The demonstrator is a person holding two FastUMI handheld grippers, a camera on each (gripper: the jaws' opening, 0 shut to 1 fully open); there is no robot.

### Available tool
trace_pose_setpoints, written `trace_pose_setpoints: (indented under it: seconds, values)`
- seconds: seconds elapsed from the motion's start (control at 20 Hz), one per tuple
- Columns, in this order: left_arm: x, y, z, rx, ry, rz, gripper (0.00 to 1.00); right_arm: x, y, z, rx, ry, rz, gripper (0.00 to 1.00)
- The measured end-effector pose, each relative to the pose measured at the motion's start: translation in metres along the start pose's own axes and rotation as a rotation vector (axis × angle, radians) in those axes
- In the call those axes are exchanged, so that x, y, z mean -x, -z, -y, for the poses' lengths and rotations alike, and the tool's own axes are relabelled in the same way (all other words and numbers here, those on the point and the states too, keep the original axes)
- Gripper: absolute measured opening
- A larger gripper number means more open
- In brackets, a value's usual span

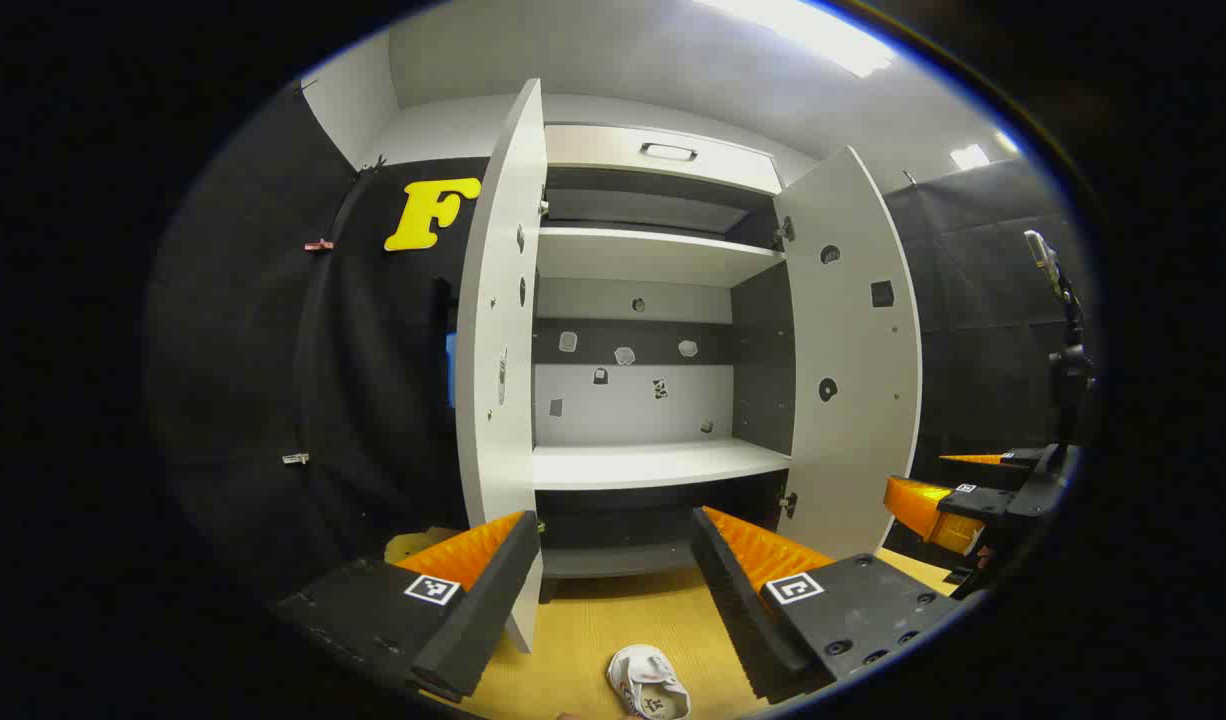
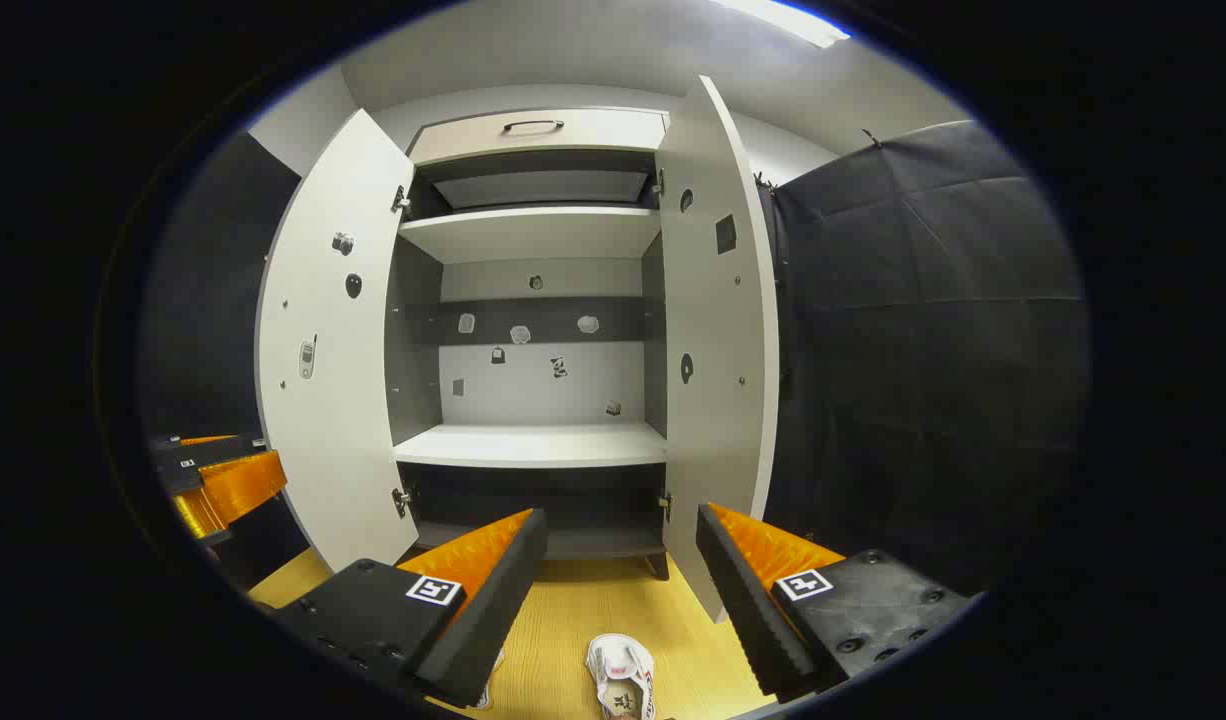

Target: Grab one shoe with the right hand and put it into the shoe cabinet, grab the other shoe with the left hand and put it into the shoe cabinet; then close the right door with the right hand and the left door with the left hand.

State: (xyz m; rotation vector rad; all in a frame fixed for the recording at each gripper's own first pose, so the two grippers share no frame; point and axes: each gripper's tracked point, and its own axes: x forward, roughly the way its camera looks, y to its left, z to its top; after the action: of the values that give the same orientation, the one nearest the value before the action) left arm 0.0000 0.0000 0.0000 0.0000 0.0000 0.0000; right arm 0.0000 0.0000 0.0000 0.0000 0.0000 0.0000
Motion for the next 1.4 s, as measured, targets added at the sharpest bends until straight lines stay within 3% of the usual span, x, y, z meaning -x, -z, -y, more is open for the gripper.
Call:
trace_pose_setpoints:
  seconds: [0.8,1.4]
  values:
    - [-0.001,0.019,-0.009,-0.028,0.045,-0.032,0.95,0.001,0.025,-0.004,-0.01,0.028,-0.075,0.98]
    - [-0.011,0.052,-0.01,0.007,0.068,-0.111,0.95,-0.004,0.125,0.001,-0.004,0.03,-0.327,0.98]
